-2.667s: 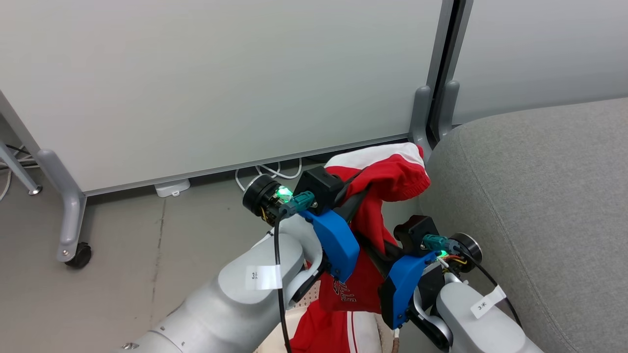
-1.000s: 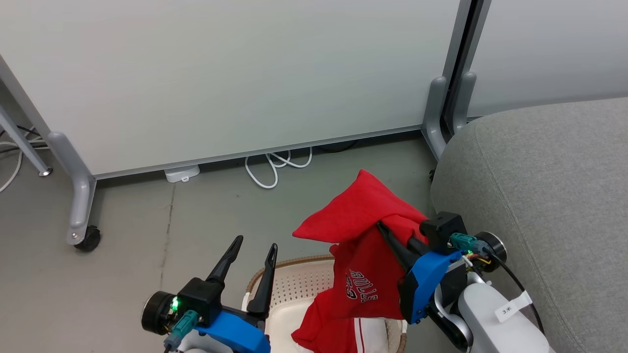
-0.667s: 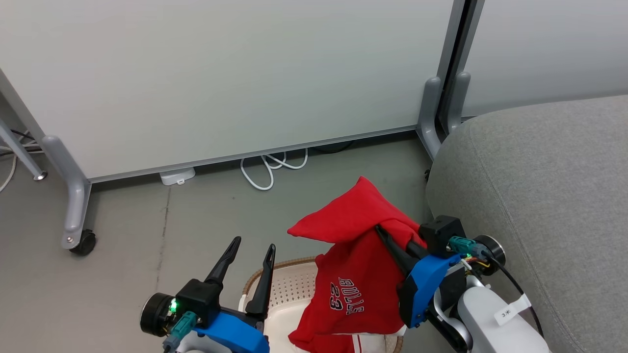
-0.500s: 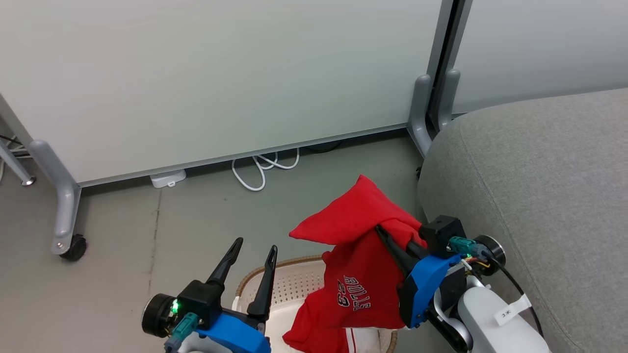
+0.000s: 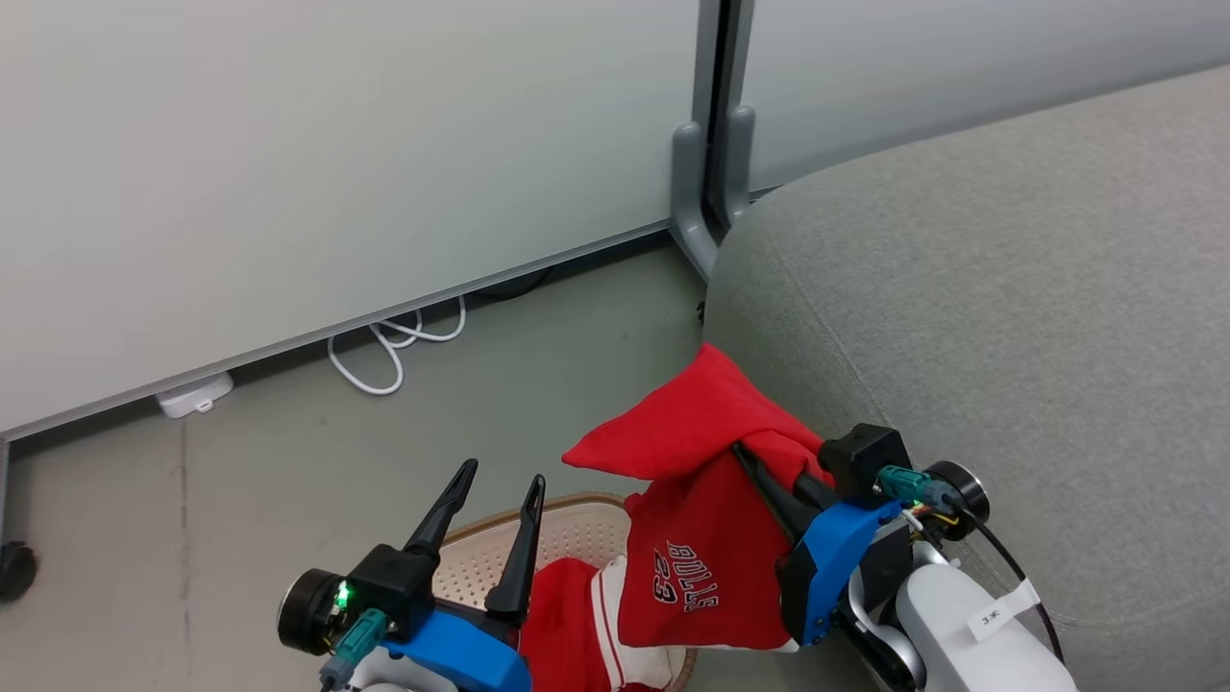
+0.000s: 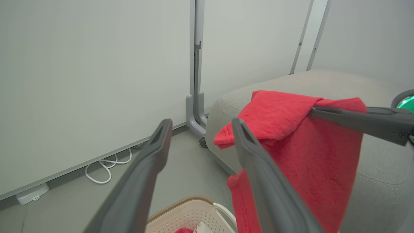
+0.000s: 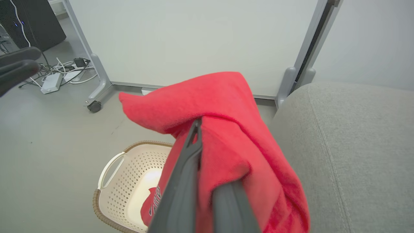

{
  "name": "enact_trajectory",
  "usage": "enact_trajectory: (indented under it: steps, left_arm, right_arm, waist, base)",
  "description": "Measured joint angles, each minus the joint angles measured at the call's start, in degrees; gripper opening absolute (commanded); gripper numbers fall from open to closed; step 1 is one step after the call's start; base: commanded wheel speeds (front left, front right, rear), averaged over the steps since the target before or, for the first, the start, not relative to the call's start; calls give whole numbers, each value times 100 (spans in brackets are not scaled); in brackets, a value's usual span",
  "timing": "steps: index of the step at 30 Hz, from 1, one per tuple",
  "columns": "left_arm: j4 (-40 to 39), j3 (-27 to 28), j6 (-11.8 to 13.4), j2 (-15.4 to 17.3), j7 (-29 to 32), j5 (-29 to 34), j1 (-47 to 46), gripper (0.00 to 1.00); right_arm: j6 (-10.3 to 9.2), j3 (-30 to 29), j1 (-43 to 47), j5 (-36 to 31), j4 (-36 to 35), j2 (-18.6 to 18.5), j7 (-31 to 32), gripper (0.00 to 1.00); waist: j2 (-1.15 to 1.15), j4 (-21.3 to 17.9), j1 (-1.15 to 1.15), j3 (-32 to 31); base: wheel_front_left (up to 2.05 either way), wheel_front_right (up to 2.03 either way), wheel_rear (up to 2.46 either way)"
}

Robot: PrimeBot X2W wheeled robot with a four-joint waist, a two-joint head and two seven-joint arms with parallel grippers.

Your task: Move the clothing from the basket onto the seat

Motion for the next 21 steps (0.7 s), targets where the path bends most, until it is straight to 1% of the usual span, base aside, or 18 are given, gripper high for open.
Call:
enact_trajectory:
  steps: [12, 21]
  left_arm:
    - [36, -54, 0, 10, -3, 1, -37, 100]
    - [24, -81, 0, 51, -3, 4, -80, 100]
  right_arm:
    - [0, -33, 45, 3, -40, -14, 3, 0]
    - [0, -68, 64, 1, -87, 51, -20, 0]
  waist:
    - [0, -937, 0, 100]
    - [0, -1444, 0, 231]
  base:
    - [0, 0, 0]
    - [0, 0, 0]
